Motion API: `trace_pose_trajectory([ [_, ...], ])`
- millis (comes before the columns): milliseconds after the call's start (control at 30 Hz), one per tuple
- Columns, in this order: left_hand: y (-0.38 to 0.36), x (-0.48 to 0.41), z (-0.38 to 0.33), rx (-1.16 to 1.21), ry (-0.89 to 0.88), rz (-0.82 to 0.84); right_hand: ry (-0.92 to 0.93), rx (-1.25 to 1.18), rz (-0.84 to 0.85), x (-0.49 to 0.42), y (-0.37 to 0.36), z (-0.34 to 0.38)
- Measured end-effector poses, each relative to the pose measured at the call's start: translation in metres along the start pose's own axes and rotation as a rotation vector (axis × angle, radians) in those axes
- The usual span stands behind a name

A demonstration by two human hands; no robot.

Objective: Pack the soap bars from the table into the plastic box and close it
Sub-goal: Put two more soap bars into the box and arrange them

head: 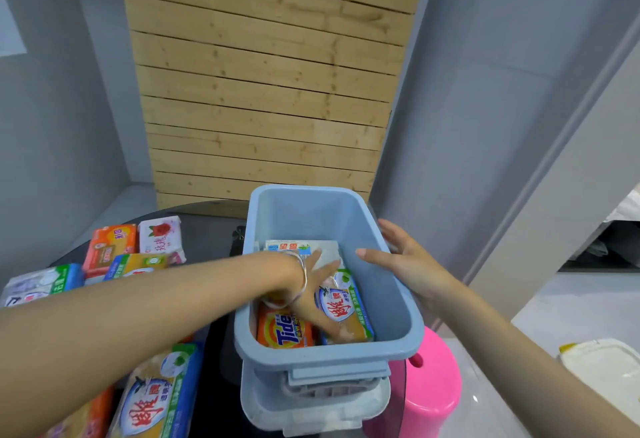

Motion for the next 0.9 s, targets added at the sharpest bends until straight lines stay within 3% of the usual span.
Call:
trace_pose_trajectory([
  [67,-0.009,-0.005,-0.002,-0.027,0.012,0.037,-0.156,-0.264,0.037,0.003,-0.006,-0.009],
  [167,-0.01,-0.007,-0.004,-0.034,0.003,0.03,-0.153,-0.369,0.025,0.002,-0.007,-0.014],
  [467,-0.001,-0.007,0.003,-0.011,0.017,0.027,-0.169,-0.367,0.008,-0.001,-0.007,-0.02],
  [667,-0.01,0.005,0.002,-0.166,0.0,0.061,-0.158,-0.37,0.037,-0.001,-0.006,-0.02],
  [900,-0.008,0.002,0.005,-0.159,-0.004,0.028,-0.152,-0.397,0.068,-0.001,-0.006,-0.018],
])
Point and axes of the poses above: each hand's wrist, its own x-axis away from the middle knuckle, its own y-axis out of the back of the hand, z = x × y, the point moved 1 cm from there along -x, towards the middle knuckle, and after that the axes turned 4 degrees about -z, right-handed, at the moved point
